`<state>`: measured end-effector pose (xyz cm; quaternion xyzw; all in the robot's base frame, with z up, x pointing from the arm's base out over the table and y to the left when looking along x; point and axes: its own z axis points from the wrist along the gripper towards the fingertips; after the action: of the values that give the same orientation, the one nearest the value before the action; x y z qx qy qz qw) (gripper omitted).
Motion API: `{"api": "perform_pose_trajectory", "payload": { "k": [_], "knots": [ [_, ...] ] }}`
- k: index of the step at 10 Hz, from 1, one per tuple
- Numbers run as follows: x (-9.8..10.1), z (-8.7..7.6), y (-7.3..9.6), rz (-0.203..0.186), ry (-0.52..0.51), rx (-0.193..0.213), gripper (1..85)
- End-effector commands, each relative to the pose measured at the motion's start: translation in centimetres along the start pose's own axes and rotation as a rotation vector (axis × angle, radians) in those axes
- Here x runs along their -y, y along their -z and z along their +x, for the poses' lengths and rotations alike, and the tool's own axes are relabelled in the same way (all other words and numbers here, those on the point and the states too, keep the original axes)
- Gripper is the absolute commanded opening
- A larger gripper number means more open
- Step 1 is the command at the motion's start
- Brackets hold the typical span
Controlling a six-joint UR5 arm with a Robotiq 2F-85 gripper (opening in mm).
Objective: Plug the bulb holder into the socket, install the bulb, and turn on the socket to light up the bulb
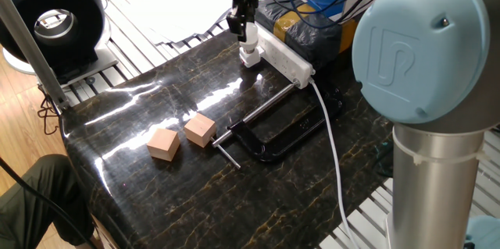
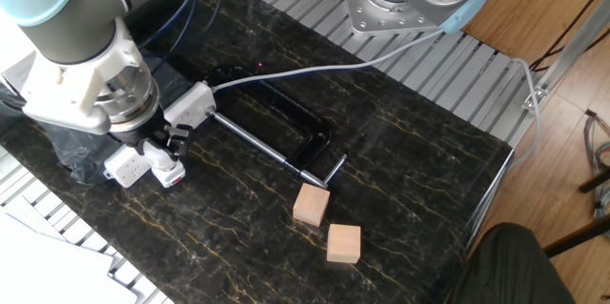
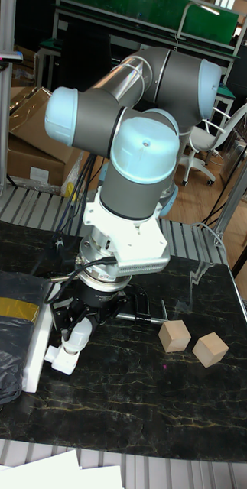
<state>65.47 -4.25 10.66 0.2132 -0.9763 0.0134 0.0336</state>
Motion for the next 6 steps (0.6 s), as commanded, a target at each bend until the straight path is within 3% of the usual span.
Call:
{"api": "perform_pose_trajectory", "payload": {
  "k": [1,6],
  "knots": [
    [0.71,-0.15,0.18,0.019,-0.060,0.005,5.7],
    [0.27,-0.51,-0.19,0.066,-0.087,0.006,13.3]
  ]
}}
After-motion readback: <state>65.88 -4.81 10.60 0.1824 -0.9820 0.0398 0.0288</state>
